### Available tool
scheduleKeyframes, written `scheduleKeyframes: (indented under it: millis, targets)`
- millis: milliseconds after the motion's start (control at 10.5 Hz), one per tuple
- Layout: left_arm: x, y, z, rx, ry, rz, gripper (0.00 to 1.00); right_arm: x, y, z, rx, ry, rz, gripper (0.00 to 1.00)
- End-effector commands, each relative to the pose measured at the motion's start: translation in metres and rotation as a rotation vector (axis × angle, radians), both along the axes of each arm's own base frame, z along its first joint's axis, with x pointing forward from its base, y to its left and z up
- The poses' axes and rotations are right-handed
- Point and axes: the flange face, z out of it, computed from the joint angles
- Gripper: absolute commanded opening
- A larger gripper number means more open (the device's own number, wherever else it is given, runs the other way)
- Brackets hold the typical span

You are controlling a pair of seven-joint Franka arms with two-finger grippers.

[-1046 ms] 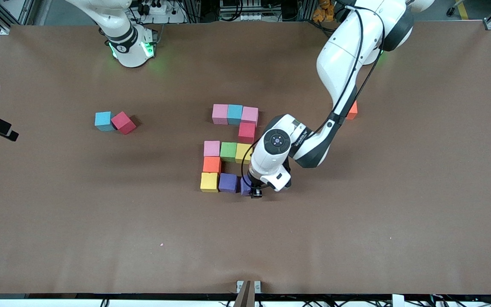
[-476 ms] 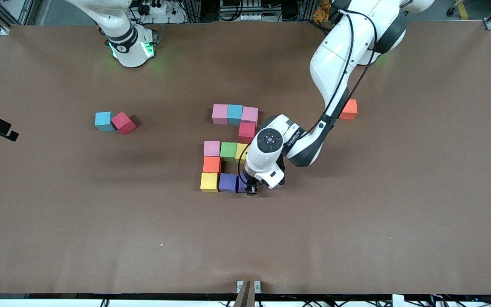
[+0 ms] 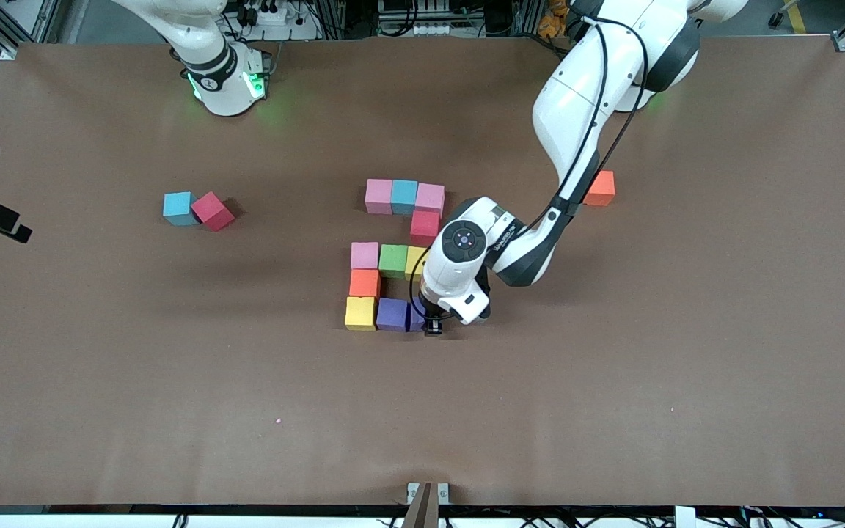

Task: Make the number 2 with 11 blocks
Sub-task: 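Lower the purple cube beside the other purple cube and release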

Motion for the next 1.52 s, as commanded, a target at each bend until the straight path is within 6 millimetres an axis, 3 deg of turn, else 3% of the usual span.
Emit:
scheduleKeyframes:
  millis: [0,285,571,761,856,1237,1427]
  targets:
    - [0.002,-0.003,0.001,-0.020,-0.020,0.012,1.00,0.002,0.000,0.013,0.016,-0.023,-0.014,1.00]
    - [0.004,-0.004,0.015,-0.028,-0.038,0.008,1.00,0.000,-0.002,0.019,0.019,-0.028,-0.017,1.00]
    - [0.004,-0.008,0.044,-0.042,-0.059,-0.005,1.00,0.001,0.000,0.020,0.019,-0.031,-0.015,1.00]
    - [-0.017,-0.032,0.046,-0.036,-0.062,-0.056,1.00,0.000,-0.003,0.021,0.017,-0.034,-0.019,1.00]
    - [-0.021,-0.034,0.054,-0.024,-0.054,-0.065,1.00,0.000,-0.004,0.021,0.015,-0.034,-0.021,1.00]
    - [-0.019,-0.023,0.100,0.014,-0.013,-0.064,1.00,-0.004,-0.014,0.025,0.018,-0.035,-0.038,1.00]
    - [0.005,0.011,0.126,0.033,-0.004,-0.054,1.00,-0.004,-0.013,0.025,0.017,-0.036,-0.037,1.00]
